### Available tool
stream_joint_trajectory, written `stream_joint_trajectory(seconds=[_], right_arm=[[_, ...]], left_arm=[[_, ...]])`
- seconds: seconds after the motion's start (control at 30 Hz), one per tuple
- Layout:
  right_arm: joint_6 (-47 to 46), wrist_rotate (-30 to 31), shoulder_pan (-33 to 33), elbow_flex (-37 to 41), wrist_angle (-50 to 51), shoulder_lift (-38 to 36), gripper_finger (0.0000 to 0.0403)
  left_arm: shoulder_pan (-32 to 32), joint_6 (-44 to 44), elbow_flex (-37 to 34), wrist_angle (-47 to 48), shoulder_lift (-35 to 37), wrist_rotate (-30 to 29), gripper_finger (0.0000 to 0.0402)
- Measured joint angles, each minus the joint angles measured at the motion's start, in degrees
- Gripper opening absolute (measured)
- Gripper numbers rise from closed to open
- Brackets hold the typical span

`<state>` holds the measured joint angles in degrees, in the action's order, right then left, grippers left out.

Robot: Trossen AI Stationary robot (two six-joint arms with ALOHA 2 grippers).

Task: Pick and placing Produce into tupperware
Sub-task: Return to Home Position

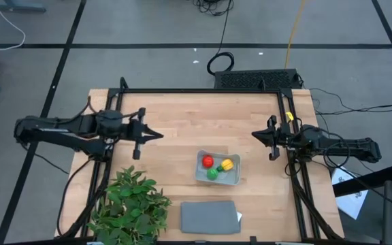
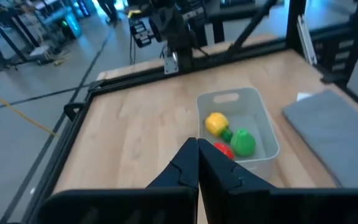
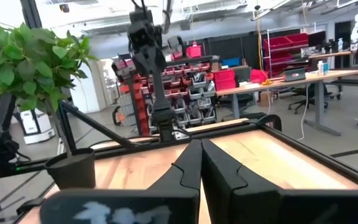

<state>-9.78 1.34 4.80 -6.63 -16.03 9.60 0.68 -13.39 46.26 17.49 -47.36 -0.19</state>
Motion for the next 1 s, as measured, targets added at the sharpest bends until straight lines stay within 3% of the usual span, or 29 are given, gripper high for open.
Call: stream_joint_trajectory(seconds=[0.23,0.43,0.53,1.0], right_arm=[[-1.4,0.0,0.0,0.0,0.2,-0.4,0.0],[-1.3,0.5,0.0,0.0,0.2,-0.4,0.0],[-1.2,3.4,0.0,-0.2,0.4,-0.5,0.0],[-0.9,2.8,0.0,-0.2,1.8,-0.5,0.0]], left_arm=[[1.9,6.5,-15.0,-11.0,10.9,-1.4,0.0],[5.1,9.0,-24.6,-16.7,15.8,-9.1,0.0],[6.1,9.3,-27.7,-19.7,17.8,-9.8,0.0],[7.7,8.0,-36.2,-28.1,23.0,-9.5,0.0]])
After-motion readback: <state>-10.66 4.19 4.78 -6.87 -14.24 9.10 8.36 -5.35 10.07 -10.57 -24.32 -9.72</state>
